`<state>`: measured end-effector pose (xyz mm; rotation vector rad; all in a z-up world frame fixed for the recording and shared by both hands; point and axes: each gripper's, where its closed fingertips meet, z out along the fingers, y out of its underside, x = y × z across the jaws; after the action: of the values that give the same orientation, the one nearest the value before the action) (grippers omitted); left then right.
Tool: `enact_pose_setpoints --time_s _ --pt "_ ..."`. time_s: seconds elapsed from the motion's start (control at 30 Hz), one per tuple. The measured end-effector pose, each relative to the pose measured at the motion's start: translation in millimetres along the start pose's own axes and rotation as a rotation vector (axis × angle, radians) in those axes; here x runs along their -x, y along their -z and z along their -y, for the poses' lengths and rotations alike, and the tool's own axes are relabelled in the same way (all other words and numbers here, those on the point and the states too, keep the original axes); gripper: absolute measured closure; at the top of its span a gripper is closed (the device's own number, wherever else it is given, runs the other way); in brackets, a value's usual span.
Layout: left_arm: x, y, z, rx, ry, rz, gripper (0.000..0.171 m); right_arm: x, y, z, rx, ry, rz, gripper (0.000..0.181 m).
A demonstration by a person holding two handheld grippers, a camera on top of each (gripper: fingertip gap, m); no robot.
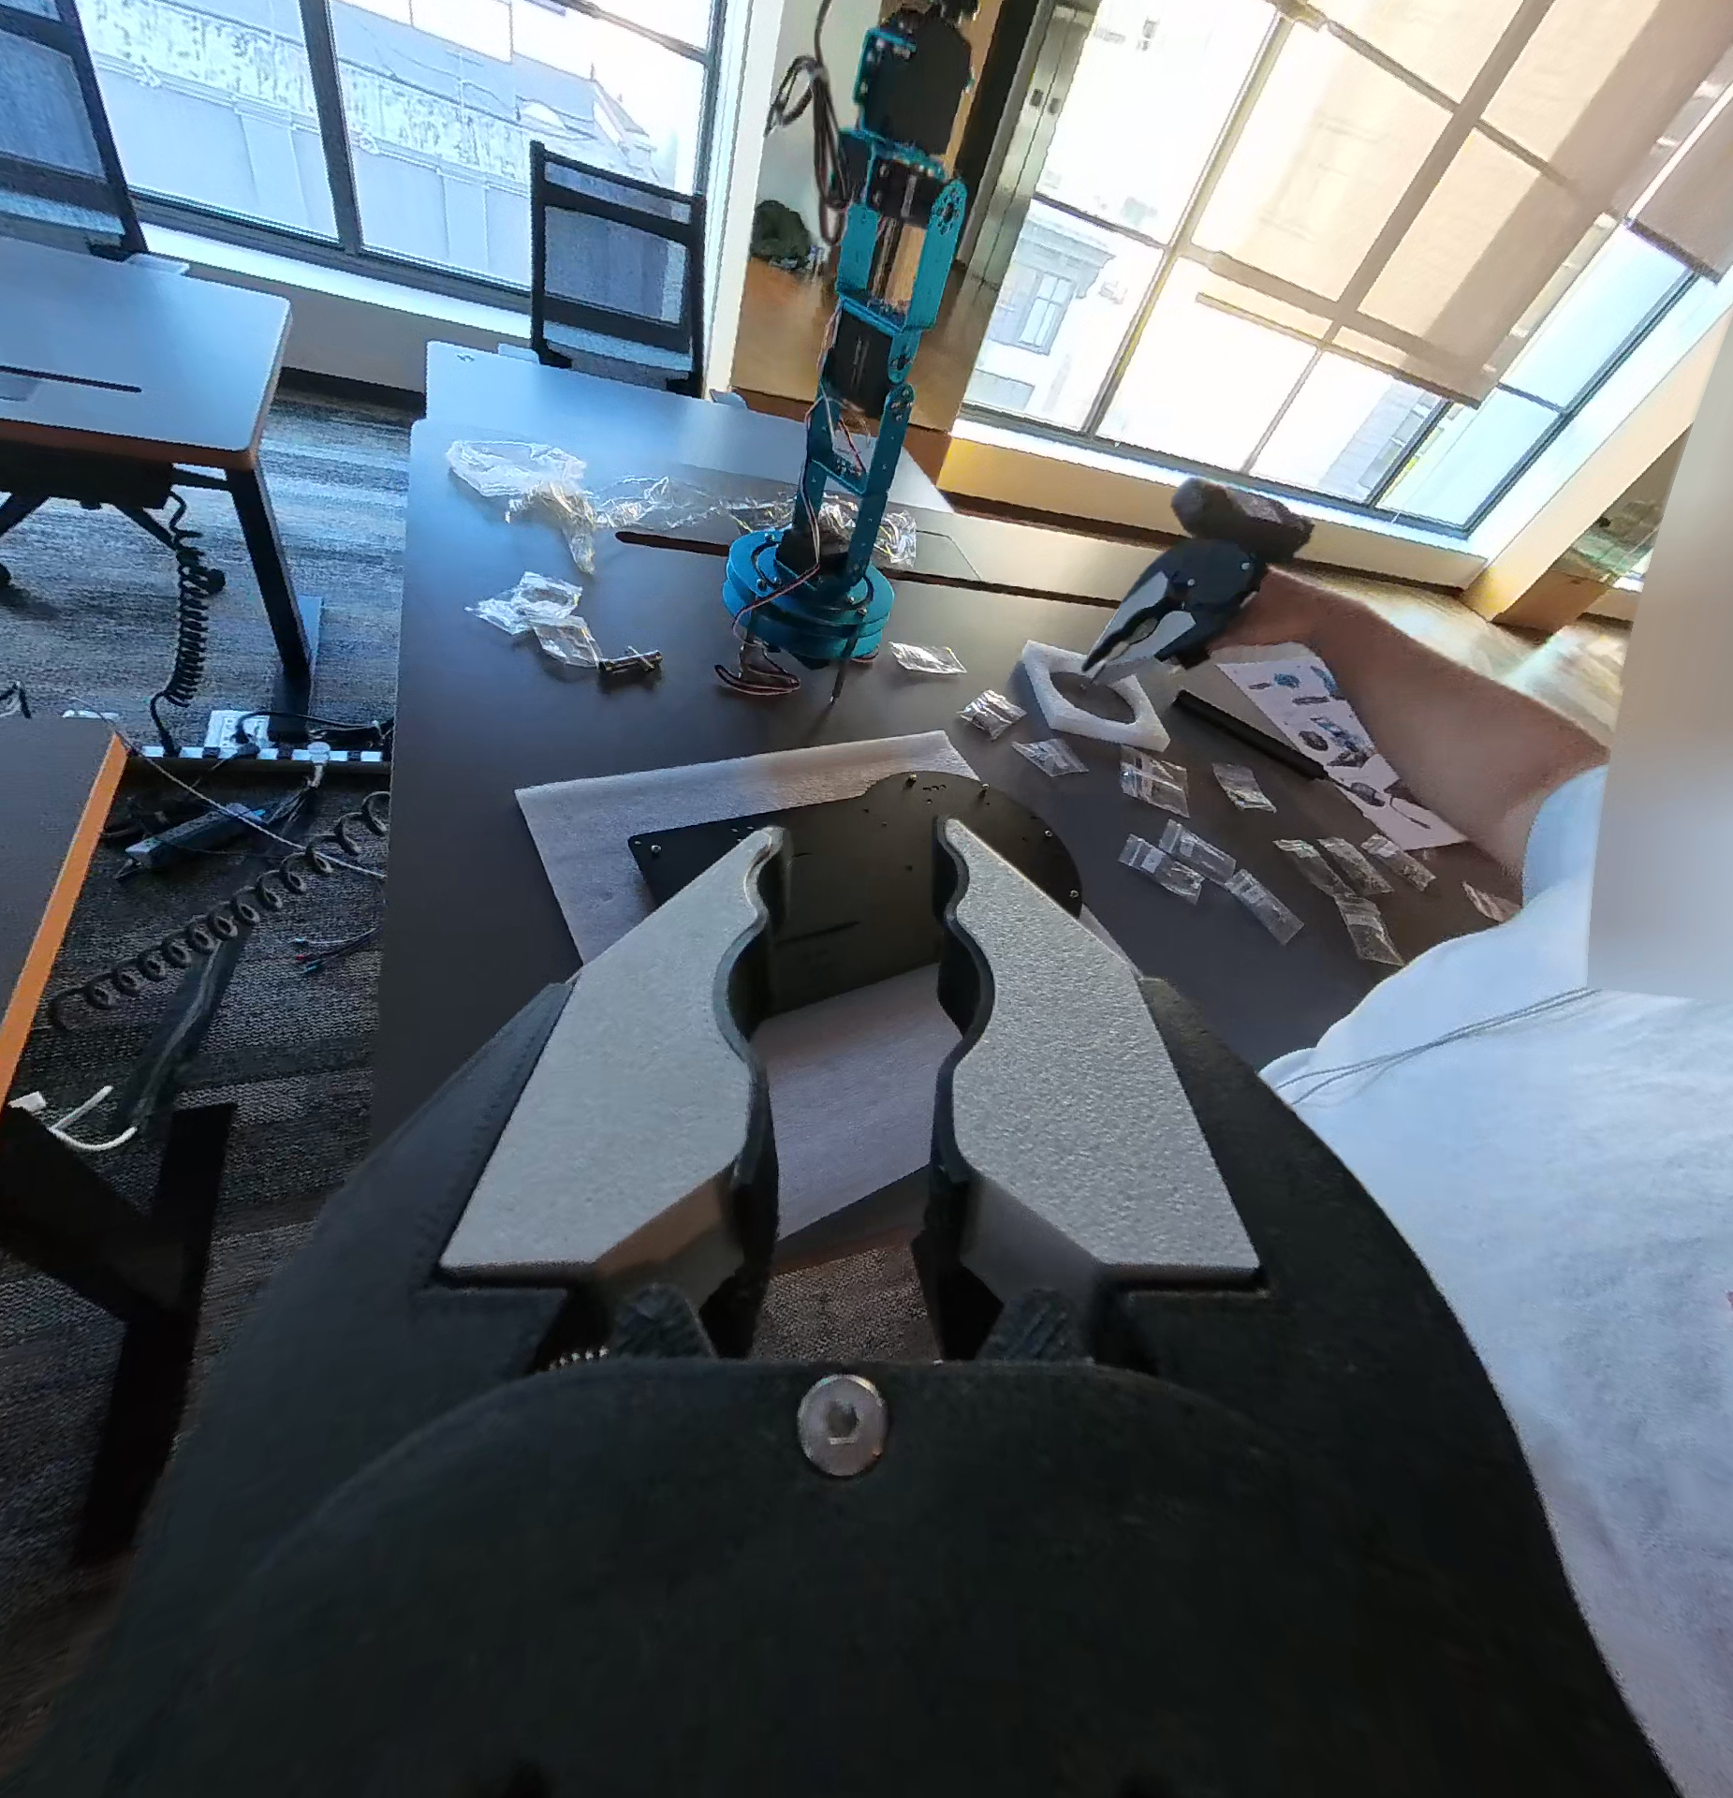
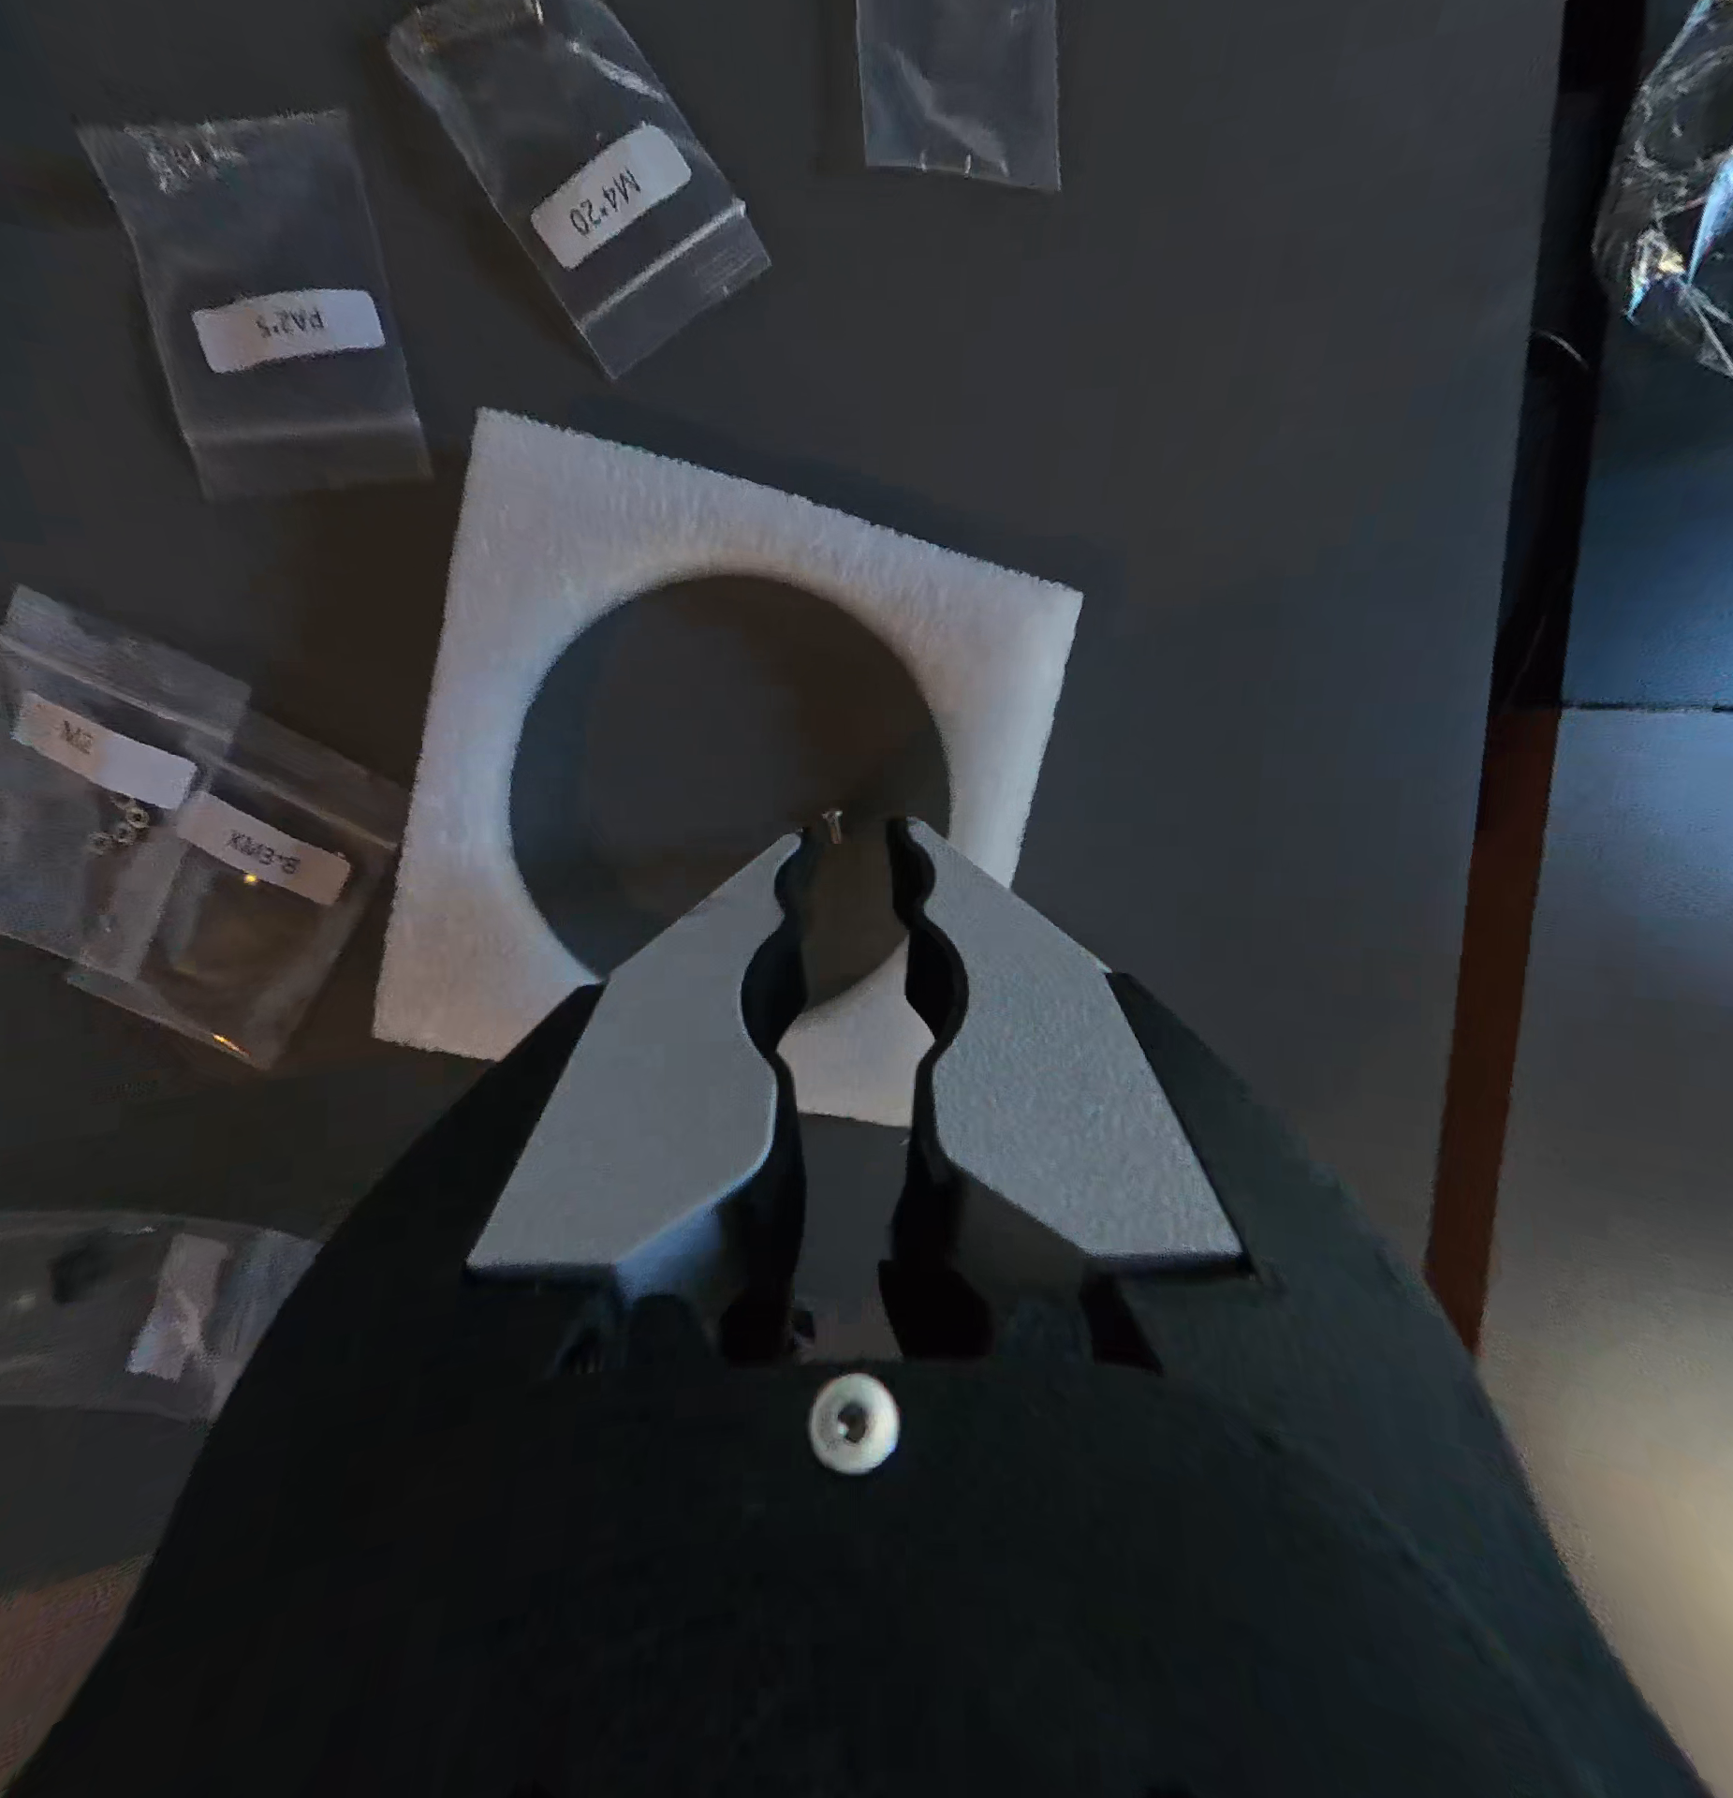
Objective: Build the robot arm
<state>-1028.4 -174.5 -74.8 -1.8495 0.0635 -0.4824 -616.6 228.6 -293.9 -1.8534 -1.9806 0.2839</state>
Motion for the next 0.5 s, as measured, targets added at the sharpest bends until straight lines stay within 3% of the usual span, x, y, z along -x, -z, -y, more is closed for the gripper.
enact_pose_setpoints --time_s 0.2,0.43,0.5 --pt "-6 1 -1 0.030 -0.023 0.028 0.145 0 -9 -4 0.064 -0.034 0.095 0.169" --pt "-8 -1 -4 0.035 -0.011 0.034 0.145 5 -10 0 0.042 -0.097 0.154 0.178" --pt "-7 -3 -7 0.036 -0.005 0.029 0.145 11 -4 13 -0.037 -0.118 0.154 0.178"
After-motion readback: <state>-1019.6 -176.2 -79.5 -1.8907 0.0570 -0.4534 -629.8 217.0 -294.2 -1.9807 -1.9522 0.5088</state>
